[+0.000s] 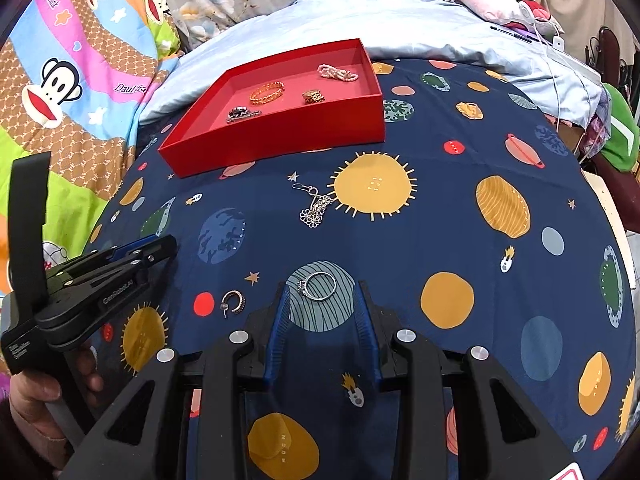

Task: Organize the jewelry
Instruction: 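Grasp the small gold hoop earring with the left gripper, then grasp the gold hoop earring with the right gripper while the left holds its earring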

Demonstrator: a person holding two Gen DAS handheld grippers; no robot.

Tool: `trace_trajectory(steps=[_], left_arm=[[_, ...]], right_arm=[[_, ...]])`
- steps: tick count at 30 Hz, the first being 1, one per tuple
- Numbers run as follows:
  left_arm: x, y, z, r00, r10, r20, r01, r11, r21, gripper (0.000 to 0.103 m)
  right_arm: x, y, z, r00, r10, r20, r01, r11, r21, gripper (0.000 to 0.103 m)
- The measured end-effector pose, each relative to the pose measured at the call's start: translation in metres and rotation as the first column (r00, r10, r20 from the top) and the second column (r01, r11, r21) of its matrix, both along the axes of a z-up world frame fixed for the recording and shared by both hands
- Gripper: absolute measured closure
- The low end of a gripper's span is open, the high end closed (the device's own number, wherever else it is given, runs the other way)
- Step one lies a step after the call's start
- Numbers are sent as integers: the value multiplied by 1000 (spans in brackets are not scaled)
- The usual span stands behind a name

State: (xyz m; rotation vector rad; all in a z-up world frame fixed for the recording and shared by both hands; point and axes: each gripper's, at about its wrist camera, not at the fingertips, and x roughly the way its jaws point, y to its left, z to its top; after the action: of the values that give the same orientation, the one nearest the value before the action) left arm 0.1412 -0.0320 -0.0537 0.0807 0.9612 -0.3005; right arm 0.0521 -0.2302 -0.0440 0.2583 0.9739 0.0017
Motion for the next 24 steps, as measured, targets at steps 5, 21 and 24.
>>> trace_trajectory(steps=[5, 21, 24], left_arm=[[-6, 2, 6, 1000, -8, -5, 8, 1000, -21, 83], [-28, 12, 4, 999, -23, -38, 22, 1000, -22, 83], [-32, 16, 3, 999, -23, -46, 22, 1000, -19, 83]], right_arm=[[3, -1, -1, 1000, -5, -1, 5, 1000, 7, 71], [5, 36, -8, 995, 94, -18, -93, 995, 37, 71], [9, 44, -11, 994, 111, -22, -110, 993, 38, 71]])
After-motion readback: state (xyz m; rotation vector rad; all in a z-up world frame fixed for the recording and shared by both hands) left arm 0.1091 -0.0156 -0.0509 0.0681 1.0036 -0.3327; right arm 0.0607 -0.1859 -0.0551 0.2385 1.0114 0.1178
